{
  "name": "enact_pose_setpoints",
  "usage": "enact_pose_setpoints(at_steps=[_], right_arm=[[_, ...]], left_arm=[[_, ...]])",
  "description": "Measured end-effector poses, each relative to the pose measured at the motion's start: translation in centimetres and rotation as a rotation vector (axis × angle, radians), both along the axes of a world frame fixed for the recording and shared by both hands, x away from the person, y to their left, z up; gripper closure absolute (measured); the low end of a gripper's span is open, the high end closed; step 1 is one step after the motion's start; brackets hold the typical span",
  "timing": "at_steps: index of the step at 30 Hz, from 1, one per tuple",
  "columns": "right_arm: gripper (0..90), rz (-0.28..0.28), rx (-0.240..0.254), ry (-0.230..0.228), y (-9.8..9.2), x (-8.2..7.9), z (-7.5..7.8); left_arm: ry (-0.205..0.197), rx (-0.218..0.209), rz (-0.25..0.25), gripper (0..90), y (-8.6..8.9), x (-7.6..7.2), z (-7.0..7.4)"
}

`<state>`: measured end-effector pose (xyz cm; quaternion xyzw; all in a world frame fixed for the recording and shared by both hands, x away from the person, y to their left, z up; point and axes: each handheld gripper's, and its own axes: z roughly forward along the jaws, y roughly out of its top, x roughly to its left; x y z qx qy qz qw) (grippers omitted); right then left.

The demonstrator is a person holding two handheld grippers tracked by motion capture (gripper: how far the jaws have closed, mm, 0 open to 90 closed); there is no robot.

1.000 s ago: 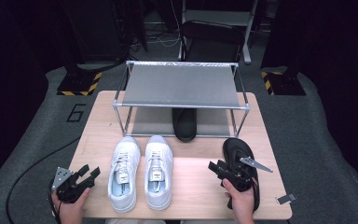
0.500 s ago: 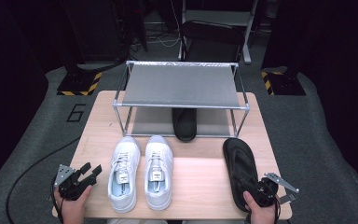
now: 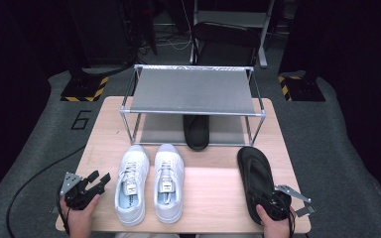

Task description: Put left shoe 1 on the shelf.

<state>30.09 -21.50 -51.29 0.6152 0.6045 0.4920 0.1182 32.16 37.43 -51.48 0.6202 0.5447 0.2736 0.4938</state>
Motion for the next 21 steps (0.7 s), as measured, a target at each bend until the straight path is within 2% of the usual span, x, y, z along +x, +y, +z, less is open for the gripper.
enact_pose_setpoints(at_steps=[1, 4, 7, 9, 13, 16, 21], right_arm=[[69.9, 0.018, 0.007, 0.005, 0.2, 0.2, -0.1], [79.3, 0.033, -0.020, 0.008, 0.6, 0.6, -0.2], [79.8, 0.051, 0.012, 0.015, 1.0, 0.9, -0.3], [80.0, 0.069, 0.003, 0.018, 1.4, 0.9, -0.3], [80.1, 0.124, 0.034, 0.027, 2.9, 0.9, -0.4], [80.0, 0.175, 0.021, 0.021, 4.2, 1.0, -0.4], [79.7, 0.247, 0.025, 0.028, 6.2, 1.0, -0.4]], left_arm=[[0.002, -0.001, -0.002, 45.7, 0.0, 0.0, 0.0], [0.005, 0.000, -0.002, 45.7, 0.1, -0.2, 0.0], [0.005, 0.002, 0.006, 45.8, 0.2, -0.3, 0.0], [0.003, 0.001, 0.011, 45.8, 0.3, -0.4, 0.0], [0.003, 0.000, 0.019, 45.7, 0.5, -0.6, 0.0], [0.001, 0.001, 0.022, 45.7, 0.6, -0.7, 0.0], [0.011, 0.004, 0.022, 45.8, 0.7, -0.8, 0.0]])
